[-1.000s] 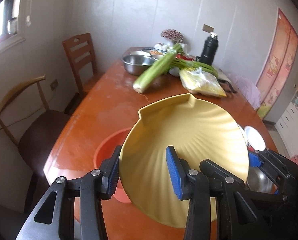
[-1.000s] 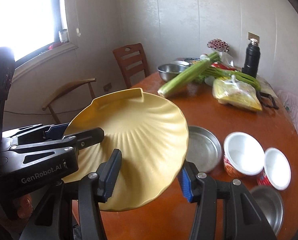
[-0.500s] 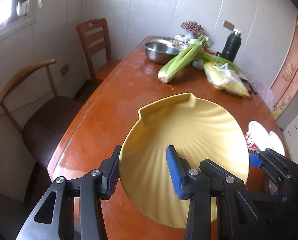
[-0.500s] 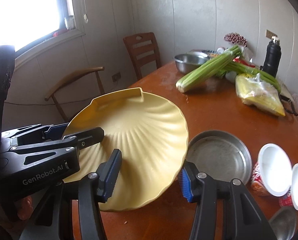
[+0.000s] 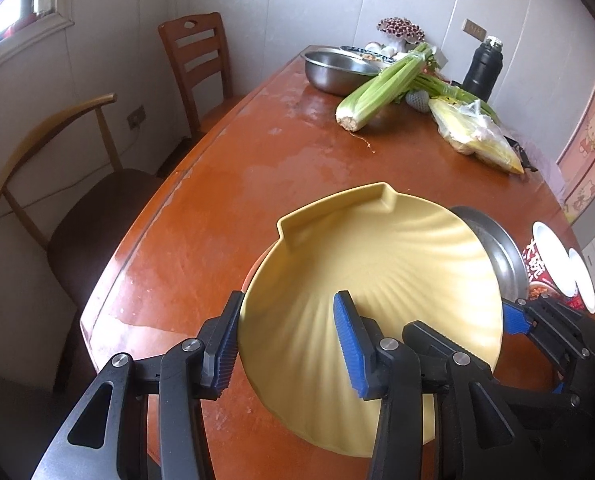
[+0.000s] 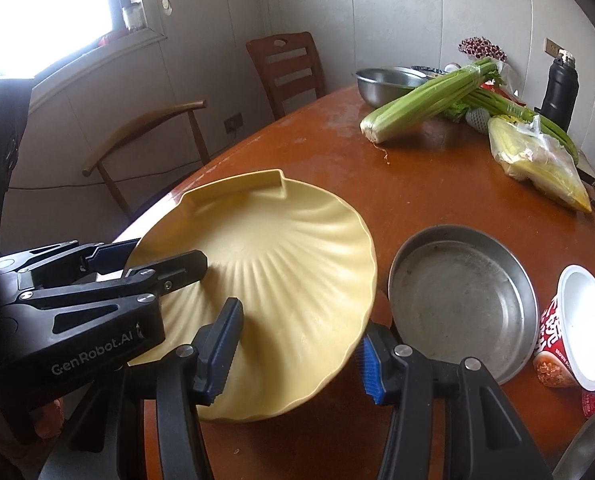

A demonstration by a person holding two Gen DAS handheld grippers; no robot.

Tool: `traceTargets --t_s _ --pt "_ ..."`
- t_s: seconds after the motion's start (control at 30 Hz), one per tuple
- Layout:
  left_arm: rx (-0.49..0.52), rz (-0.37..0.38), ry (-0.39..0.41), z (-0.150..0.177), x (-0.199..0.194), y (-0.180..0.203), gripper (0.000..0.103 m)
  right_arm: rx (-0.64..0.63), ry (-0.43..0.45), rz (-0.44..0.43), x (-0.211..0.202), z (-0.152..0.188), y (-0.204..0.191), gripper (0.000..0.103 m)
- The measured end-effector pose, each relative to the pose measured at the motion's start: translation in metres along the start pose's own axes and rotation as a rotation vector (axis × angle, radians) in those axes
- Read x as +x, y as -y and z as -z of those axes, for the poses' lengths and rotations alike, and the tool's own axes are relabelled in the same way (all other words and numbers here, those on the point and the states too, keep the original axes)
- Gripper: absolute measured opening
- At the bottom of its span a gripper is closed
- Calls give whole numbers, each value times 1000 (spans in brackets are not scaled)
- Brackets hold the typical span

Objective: Organize plates and bowls
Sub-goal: 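Carry the yellow plate over the orange plate and lower it on top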

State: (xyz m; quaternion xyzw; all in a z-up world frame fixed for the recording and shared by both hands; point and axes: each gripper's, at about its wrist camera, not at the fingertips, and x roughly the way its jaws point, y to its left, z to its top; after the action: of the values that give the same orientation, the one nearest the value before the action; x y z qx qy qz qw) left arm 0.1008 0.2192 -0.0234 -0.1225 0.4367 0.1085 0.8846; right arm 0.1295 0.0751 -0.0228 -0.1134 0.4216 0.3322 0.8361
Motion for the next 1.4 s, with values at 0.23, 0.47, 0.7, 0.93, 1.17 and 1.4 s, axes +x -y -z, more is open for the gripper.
traceTargets --t_s 0.23,0.47,0.7,0.93,1.17,1.4 --pt "0 -19 0 1 2 -1 46 4 -11 -8 5 1 2 53" --pt "16 -35 0 -1 5 3 46 6 -22 20 12 -1 3 53" --pt "23 -34 0 0 8 4 47 -10 -19 43 12 0 2 53" --pt "31 -39 -4 0 10 5 47 0 -25 23 10 2 0 53" --pt "29 -62 -3 -3 12 2 47 29 -21 12 8 3 0 55" --pt "19 -52 4 -4 9 -1 47 64 -16 36 9 2 5 55"
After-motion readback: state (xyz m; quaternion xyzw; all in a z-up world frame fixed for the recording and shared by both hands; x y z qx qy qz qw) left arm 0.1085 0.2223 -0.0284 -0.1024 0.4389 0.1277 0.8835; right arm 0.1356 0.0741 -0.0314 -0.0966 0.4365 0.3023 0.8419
